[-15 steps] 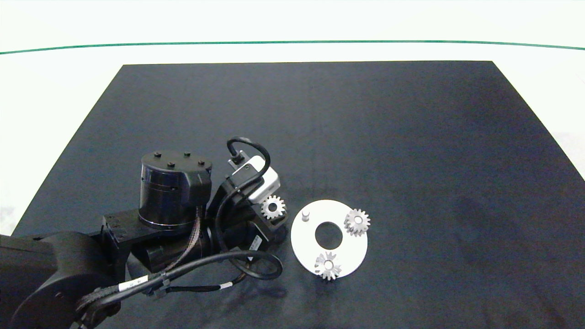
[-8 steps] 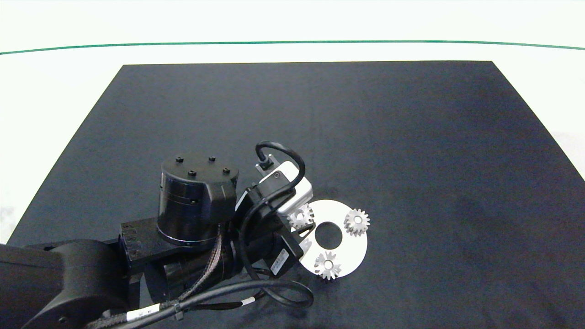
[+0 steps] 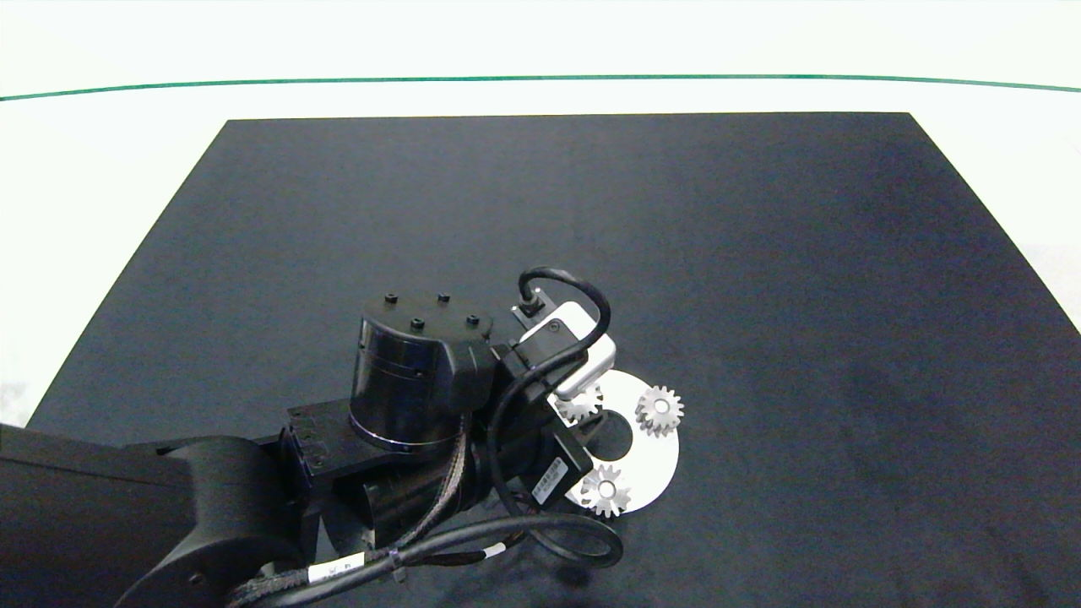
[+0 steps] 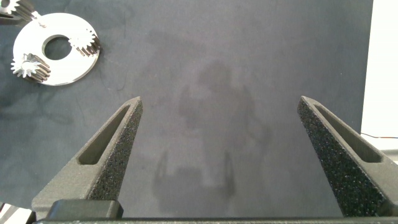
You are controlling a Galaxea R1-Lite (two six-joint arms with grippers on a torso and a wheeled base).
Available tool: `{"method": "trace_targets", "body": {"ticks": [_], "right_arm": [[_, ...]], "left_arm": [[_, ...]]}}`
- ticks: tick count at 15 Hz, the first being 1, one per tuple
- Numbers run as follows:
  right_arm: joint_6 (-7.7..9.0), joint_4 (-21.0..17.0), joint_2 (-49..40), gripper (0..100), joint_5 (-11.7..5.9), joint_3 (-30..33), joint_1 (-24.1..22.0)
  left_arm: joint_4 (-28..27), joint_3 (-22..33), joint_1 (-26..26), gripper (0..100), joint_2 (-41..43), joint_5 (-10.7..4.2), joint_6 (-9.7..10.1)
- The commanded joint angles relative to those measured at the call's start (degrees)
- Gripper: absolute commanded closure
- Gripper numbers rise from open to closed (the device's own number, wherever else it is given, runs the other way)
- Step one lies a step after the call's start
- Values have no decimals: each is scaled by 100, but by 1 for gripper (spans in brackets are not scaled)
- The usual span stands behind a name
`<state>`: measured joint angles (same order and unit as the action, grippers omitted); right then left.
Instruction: Install three planetary gears onto the carrier pins
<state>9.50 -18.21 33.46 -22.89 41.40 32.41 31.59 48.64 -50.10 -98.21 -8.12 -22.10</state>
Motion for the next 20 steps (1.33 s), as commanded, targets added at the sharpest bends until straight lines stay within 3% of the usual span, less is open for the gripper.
{"method": "trace_targets", "body": {"ticks": [1, 20], "right_arm": [[8, -16, -15, 0, -13, 0, 2], [8, -16, 2, 0, 4, -35, 2]], "left_arm": [[23, 40, 27, 100, -172, -14, -13], [58, 67, 282, 100, -269, 3, -137]]}}
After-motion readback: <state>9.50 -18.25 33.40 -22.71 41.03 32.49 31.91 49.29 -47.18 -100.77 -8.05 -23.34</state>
